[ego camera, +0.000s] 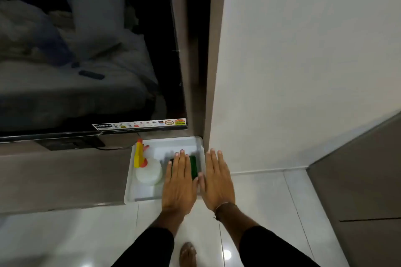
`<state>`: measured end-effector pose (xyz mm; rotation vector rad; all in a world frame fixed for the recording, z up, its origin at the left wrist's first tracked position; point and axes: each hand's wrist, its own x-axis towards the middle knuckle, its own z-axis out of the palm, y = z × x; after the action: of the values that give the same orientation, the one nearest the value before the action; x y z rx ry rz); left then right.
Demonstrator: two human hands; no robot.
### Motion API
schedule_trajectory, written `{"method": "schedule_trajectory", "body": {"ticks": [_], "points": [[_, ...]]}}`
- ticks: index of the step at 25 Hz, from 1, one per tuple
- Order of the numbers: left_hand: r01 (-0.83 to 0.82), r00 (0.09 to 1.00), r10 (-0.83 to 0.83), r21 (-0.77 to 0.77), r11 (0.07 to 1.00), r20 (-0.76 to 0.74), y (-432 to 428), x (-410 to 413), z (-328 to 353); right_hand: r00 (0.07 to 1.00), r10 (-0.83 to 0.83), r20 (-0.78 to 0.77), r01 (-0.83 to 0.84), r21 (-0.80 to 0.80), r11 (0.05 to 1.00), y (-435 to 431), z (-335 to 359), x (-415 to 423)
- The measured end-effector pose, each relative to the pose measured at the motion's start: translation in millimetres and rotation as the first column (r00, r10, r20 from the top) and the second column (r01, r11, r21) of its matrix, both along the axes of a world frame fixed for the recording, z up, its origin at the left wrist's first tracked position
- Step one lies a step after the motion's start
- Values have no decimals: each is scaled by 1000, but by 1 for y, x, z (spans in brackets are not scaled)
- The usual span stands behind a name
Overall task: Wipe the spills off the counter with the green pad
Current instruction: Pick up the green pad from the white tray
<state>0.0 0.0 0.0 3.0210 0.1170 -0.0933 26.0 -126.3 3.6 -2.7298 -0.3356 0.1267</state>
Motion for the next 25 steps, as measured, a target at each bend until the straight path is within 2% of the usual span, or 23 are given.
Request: {"method": "schedule_trajectory", "body": {"ticks": [2,4,6,10,14,16,18,20,22,25], "points": [[-131,991,127,-142,981,-35,14,5,-15,988,-34,-148,59,168,984,32,-5,1],[-305,945,259,-250,919,-201,26,12,-29,954,-107,-280,174,226,959,62,-8,5],[-456,876,345,-345,821,-337,32,24,-36,911,-206,-357,279,167,946,77,-13,17],[-623,772,446,-400,672,-453,43,48,-44,815,-331,-475,396,40,917,98,-26,42],[-624,775,471,-395,675,-421,53,63,-51,710,-488,-507,579,26,815,112,-38,61],[-667,743,507,-418,617,-437,54,65,-55,672,-521,-526,633,43,773,114,-43,65],[-699,716,531,-453,554,-454,55,66,-56,676,-502,-540,623,53,781,115,-49,66],[-671,740,493,-458,583,-457,58,68,-56,644,-502,-578,643,53,764,116,-49,67],[-655,755,488,-466,595,-438,61,69,-55,650,-488,-583,605,8,796,115,-46,67],[-649,746,563,-580,492,-356,57,65,-45,646,-472,-600,616,44,786,110,-32,63]]}}
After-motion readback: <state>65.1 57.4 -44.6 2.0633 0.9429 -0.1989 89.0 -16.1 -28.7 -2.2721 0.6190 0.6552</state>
